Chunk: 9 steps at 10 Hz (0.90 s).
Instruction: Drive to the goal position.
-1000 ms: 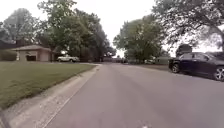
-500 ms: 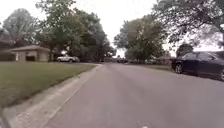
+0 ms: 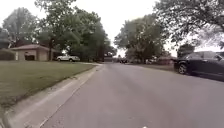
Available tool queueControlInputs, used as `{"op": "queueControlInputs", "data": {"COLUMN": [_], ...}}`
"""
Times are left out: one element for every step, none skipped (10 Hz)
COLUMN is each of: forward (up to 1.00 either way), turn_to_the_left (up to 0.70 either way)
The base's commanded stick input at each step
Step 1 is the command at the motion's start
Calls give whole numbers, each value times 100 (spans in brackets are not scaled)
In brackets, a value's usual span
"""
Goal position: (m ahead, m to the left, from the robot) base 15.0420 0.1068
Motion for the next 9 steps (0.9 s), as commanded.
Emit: {"op": "queueControlInputs", "data": {"forward": [70, 70, 70, 70, 70, 70, 70, 70, 70], "turn_to_the_left": [0, 3, 32, 35, 0, 0, 0, 0, 0]}}
